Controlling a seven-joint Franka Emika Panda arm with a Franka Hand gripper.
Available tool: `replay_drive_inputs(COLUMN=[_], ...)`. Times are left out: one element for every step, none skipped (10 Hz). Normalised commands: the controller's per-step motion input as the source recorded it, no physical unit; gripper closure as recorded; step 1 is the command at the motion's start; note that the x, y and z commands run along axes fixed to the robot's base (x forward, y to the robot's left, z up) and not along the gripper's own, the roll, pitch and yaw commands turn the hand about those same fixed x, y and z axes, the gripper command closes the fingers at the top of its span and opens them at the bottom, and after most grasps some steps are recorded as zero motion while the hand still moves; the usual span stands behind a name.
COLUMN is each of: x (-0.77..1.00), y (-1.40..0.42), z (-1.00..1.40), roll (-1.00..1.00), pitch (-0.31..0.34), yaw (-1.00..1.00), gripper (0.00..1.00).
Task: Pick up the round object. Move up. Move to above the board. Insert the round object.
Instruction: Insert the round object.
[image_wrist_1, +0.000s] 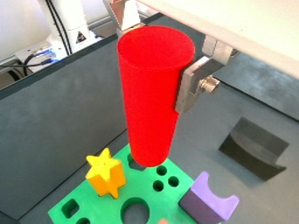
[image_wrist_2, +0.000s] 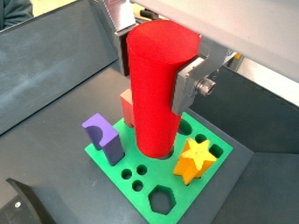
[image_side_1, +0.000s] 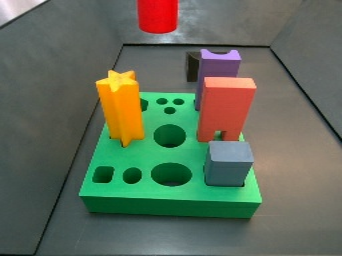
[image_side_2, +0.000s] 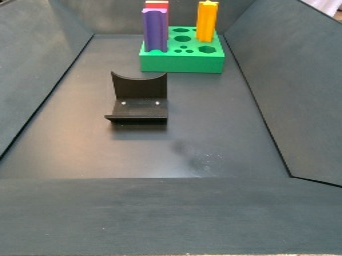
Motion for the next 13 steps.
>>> replay_drive_inputs(x=[0.72,0.53,0.41,0.35,0.09,0.0,-0.01,0.0,0.0,0.0,0.04,0.07,0.08], y=[-0.35,-0.29,-0.21,-0.21,-0.19,-0.17,-0.15,-0.16,-0.15,-0.16,-0.16,-0.15,-0.12], z=[-0.48,-0.66,-0.72,-0.7,-0.74,-0.79,-0.74,-0.6,-0.52,-0.47,-0.41,-0.36,-0.31], roll=[-0.01,-0.01,0.0,0.0,0.0,0.0,0.02,0.02,0.0,0.0,0.02,0.09,0.13], pitch=[0.029,0.001,0.0,0.0,0.0,0.0,0.0,0.0,0.0,0.0,0.0,0.004,0.016], yaw=[-0.23,-0.23,-0.18,-0.17,-0.13,-0.07,-0.08,-0.12,-0.15,-0.17,-0.22,-0.22,-0.21], gripper=[1.0,1.0,1.0,1.0,1.0,1.0,1.0,1.0,1.0,1.0,1.0,1.0,1.0])
